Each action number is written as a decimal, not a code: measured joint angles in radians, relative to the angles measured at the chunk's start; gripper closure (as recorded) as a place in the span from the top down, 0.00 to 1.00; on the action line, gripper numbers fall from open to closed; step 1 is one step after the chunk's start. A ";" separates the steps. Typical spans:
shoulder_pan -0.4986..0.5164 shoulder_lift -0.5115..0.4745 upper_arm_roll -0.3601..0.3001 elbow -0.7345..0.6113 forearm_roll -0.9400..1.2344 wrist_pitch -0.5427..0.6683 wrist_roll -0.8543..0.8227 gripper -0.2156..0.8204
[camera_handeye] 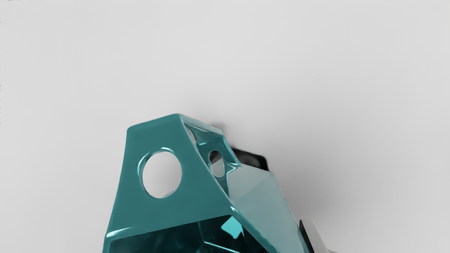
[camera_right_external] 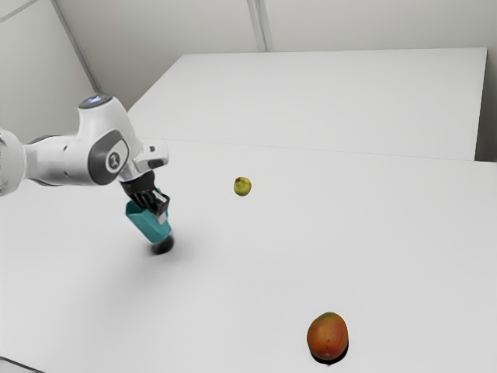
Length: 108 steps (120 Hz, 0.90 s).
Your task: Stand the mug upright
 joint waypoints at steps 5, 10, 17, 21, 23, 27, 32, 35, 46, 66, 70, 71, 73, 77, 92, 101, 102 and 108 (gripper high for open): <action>-0.006 0.011 -0.004 0.000 0.028 0.013 -0.034 0.04; -0.014 0.020 -0.006 0.000 0.055 0.024 -0.068 0.04; -0.027 0.028 -0.006 0.000 0.091 0.036 -0.117 0.04; -0.034 0.034 -0.007 0.001 0.105 0.044 -0.144 0.04; -0.038 0.036 -0.007 0.001 0.111 0.048 -0.156 0.04; -0.044 0.042 -0.007 0.001 0.121 0.056 -0.181 0.04; -0.051 0.050 -0.007 0.002 0.130 0.066 -0.211 0.04; -0.054 0.053 -0.007 0.002 0.135 0.071 -0.228 0.04; -0.056 0.067 -0.008 0.004 0.142 0.084 -0.287 0.04; -0.068 0.077 -0.020 0.002 0.142 0.095 -0.383 0.04; -0.075 0.076 -0.023 0.002 0.141 0.095 -0.400 0.04; -0.077 0.076 -0.024 0.001 0.141 0.095 -0.404 0.04; -0.082 0.075 -0.025 0.001 0.140 0.095 -0.412 0.04; -0.090 0.075 -0.026 0.000 0.140 0.094 -0.428 0.04; -0.113 0.073 -0.027 -0.002 0.139 0.093 -0.479 0.04; -0.114 0.071 -0.031 -0.012 0.138 0.093 -0.505 0.04; -0.115 0.070 -0.031 -0.013 0.138 0.093 -0.507 0.04; -0.119 0.070 -0.033 -0.016 0.138 0.093 -0.523 0.04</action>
